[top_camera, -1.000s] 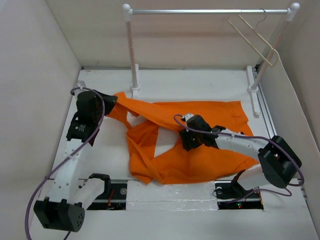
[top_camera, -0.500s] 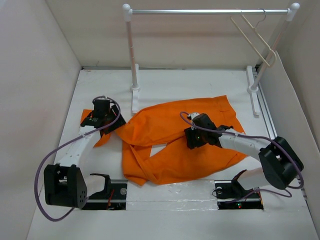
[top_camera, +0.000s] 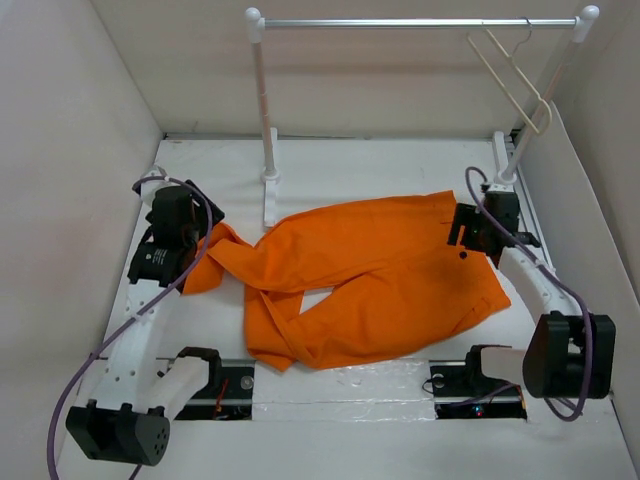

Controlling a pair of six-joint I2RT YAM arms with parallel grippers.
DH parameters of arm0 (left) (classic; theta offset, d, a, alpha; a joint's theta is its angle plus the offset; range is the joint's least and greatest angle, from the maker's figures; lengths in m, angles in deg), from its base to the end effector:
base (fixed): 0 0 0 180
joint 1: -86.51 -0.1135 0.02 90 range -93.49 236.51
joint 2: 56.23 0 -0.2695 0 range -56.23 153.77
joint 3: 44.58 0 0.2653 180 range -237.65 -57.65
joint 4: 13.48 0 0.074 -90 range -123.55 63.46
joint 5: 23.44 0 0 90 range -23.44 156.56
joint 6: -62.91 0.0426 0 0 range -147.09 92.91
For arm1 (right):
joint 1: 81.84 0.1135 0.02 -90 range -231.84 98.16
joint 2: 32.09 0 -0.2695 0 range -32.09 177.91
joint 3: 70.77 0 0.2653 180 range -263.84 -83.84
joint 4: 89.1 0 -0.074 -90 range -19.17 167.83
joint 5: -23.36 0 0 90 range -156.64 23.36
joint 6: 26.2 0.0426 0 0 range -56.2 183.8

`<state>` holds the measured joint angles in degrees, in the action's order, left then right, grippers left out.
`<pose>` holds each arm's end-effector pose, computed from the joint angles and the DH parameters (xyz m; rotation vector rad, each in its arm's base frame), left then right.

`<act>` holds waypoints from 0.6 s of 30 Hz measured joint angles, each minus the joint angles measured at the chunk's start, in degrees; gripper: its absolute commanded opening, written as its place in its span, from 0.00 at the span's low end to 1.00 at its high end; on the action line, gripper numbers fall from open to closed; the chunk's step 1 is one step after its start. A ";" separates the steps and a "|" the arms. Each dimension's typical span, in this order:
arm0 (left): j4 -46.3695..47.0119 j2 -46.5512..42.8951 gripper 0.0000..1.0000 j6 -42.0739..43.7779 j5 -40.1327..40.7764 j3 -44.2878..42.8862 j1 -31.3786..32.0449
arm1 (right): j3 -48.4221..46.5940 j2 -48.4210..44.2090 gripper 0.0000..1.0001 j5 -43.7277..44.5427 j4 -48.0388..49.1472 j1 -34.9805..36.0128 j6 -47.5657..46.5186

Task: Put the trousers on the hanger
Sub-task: Fold the trousers

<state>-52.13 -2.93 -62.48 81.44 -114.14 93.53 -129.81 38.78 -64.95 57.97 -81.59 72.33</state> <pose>0.2198 -0.0160 0.3600 -0.6424 1.8465 -0.2346 0.2741 -0.0001 0.2316 0.1842 2.3447 0.0404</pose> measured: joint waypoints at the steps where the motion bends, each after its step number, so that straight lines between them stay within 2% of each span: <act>1: -0.07 0.20 0.59 0.13 0.44 0.07 0.00 | 0.02 0.52 0.84 -0.63 0.28 -3.23 -0.13; 3: 0.26 1.31 0.59 0.44 1.05 0.70 0.00 | 0.02 2.32 0.89 -1.44 1.20 -7.76 -0.22; 5: 0.59 2.58 0.69 0.81 0.90 2.40 -1.03 | 0.02 5.38 0.92 -2.62 2.08 -11.32 -0.39; 8: 0.90 4.31 0.77 0.76 1.03 4.94 -3.30 | 0.02 11.54 0.92 -4.76 3.13 -14.45 -0.63; 11: 2.19 6.58 0.78 0.13 1.09 5.88 -4.35 | 0.04 16.92 0.89 -7.54 4.50 -15.65 -0.92; 12: 2.75 7.45 0.78 -0.37 0.57 5.99 -4.81 | 0.04 17.16 0.85 -9.16 5.92 -16.02 -0.96; 14: 4.46 9.27 0.78 -1.33 -0.96 6.08 -5.60 | 0.15 18.18 0.67 -12.07 8.68 -16.55 -1.18; 15: 5.27 10.14 0.77 -1.84 -1.42 6.08 -6.10 | 0.50 18.60 0.51 -13.92 10.47 -17.22 -1.22; 17: 6.47 11.50 0.77 -2.69 -2.10 6.08 -6.75 | 1.79 19.21 0.03 -16.70 13.22 -18.75 -1.29; 18: 7.32 11.87 0.77 -3.41 -2.56 6.05 -6.91 | 2.91 19.19 0.00 -18.32 14.34 -19.93 -1.11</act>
<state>-44.81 8.93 -65.89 78.88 -108.09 86.63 -126.91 57.97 -83.26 72.31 -101.52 71.22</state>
